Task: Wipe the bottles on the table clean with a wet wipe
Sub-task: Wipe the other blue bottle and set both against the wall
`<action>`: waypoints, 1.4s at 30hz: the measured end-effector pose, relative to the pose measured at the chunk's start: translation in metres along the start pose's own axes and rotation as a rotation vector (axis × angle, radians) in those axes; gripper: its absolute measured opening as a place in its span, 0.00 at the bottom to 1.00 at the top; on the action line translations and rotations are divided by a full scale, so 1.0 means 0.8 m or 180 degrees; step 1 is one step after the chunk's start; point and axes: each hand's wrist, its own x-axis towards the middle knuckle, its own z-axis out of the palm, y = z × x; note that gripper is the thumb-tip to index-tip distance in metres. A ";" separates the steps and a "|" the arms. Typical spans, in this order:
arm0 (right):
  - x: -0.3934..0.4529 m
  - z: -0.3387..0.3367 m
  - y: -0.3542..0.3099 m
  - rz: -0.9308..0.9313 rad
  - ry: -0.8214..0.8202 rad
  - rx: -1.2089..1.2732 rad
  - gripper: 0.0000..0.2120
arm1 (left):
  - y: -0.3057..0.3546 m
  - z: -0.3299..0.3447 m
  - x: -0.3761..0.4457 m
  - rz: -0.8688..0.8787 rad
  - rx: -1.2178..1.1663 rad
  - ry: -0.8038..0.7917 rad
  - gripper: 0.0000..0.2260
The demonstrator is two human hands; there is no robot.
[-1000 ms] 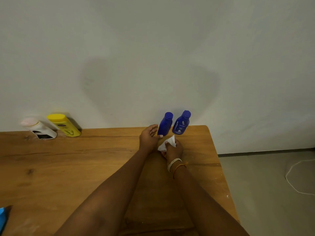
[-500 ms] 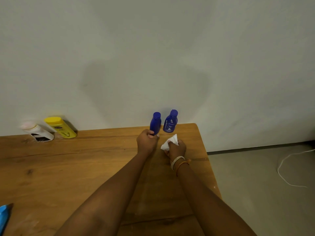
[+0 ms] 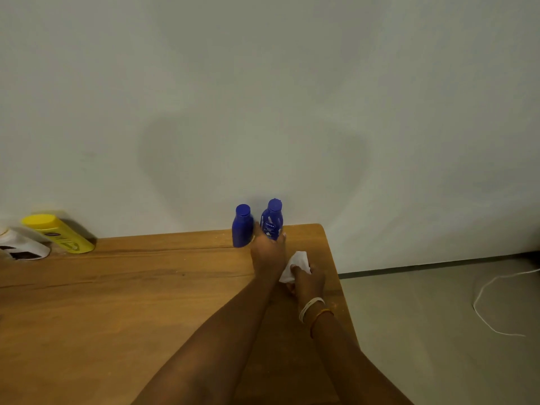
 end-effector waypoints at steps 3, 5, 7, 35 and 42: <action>0.013 -0.010 0.005 0.0070 -0.0090 0.0051 0.15 | 0.007 0.013 0.002 -0.0127 -0.0021 0.0253 0.26; 0.020 -0.014 0.008 0.0107 -0.0110 0.0068 0.16 | 0.009 0.016 0.002 -0.0176 0.0022 0.0319 0.23; 0.020 -0.016 0.009 0.0024 -0.0076 0.0049 0.17 | 0.008 0.018 -0.002 -0.0107 0.0034 0.0321 0.22; -0.283 -0.027 -0.030 -0.0806 -0.1690 -0.0421 0.06 | 0.019 -0.326 -0.159 -0.0396 -0.1221 -0.1567 0.18; -0.394 0.027 0.010 -0.0483 -0.2036 0.0127 0.07 | -0.017 -0.447 -0.178 -0.1089 -0.2485 -0.1806 0.27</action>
